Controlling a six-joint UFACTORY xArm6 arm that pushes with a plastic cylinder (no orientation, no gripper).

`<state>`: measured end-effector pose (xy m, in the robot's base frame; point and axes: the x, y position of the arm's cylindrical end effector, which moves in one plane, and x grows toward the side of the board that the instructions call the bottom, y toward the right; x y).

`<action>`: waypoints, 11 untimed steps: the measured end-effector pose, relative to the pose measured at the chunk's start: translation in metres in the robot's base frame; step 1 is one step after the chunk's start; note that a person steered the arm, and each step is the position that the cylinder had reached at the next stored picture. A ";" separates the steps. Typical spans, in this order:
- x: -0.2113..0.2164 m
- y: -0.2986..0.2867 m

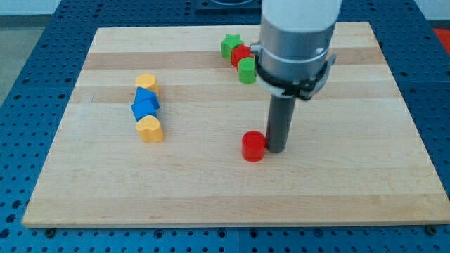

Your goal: Place the red circle towards the bottom right side of the yellow heart

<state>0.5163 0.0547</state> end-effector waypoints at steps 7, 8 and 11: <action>0.030 -0.049; -0.001 -0.041; 0.026 -0.077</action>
